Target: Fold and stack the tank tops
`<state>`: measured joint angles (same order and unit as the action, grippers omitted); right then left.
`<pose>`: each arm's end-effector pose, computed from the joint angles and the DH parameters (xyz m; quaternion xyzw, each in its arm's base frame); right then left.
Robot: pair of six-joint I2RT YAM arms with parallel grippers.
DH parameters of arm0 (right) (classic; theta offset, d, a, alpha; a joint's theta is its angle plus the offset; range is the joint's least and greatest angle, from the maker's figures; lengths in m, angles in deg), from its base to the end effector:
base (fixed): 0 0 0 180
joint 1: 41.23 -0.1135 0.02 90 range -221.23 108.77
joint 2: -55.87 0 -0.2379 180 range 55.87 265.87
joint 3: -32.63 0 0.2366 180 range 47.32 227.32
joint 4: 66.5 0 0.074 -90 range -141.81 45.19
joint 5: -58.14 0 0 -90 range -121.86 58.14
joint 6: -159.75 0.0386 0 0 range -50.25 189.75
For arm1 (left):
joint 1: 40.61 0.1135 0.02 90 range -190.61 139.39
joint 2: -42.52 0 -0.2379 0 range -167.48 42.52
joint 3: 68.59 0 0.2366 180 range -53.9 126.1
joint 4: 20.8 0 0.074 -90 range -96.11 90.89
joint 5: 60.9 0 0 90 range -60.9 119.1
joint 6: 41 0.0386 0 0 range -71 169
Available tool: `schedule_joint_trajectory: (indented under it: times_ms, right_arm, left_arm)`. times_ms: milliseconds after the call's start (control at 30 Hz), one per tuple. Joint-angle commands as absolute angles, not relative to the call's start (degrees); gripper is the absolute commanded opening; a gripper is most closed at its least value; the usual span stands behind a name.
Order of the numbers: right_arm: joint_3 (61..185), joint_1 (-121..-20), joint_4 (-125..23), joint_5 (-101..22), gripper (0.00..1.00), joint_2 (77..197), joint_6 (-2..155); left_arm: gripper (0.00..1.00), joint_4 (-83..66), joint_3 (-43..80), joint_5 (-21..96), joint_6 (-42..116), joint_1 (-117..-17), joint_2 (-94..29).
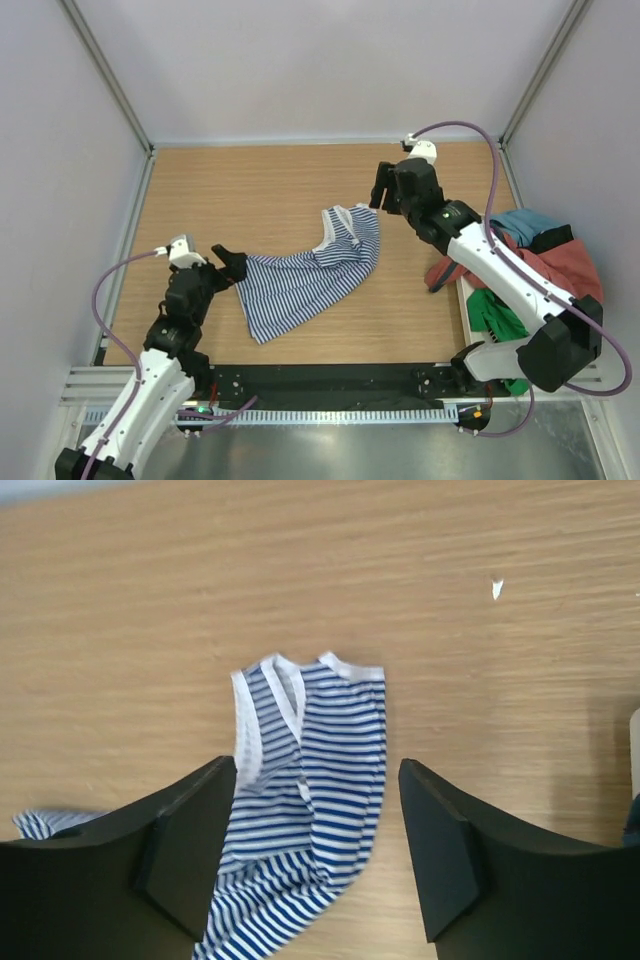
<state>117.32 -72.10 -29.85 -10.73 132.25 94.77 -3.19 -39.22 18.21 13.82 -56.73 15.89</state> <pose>0.2603 0.1394 0.3267 0.0508 0.8478 0.0970 0.5188 0.1479 -0.0351 0.2027 -0.1877 0.7686 -0.1949 0.5797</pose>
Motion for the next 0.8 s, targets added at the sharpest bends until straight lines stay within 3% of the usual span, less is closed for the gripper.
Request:
schedule_joint_trajectory:
  times_ms: [0, 267, 333, 400, 767]
  right_arm:
    - [116.14, -72.60, -32.03, -17.68, 0.69, 130.66, 90.15]
    - [122.27, -77.95, -25.45, -25.53, 0.70, 146.02, 86.01]
    - [123.87, -79.45, -24.74, -25.36, 0.70, 150.77, 85.57]
    - [125.45, -81.12, -24.21, -26.23, 0.68, 153.85, 85.48]
    - [122.82, -86.93, -27.29, -28.53, 0.72, 157.02, 86.28]
  left_arm:
    - [0.99, -4.70, -37.03, 19.78, 13.58, -56.69, 12.38]
    - [0.98, -5.32, -34.74, 20.23, 13.49, -56.61, 3.77]
    - [0.86, -5.49, -34.13, 20.58, 13.66, -56.70, 1.48]
    - [0.82, -5.49, -33.69, 20.58, 13.67, -56.69, 0.16]
    - [0.86, -4.53, -31.58, 17.41, 12.70, -56.69, -5.90]
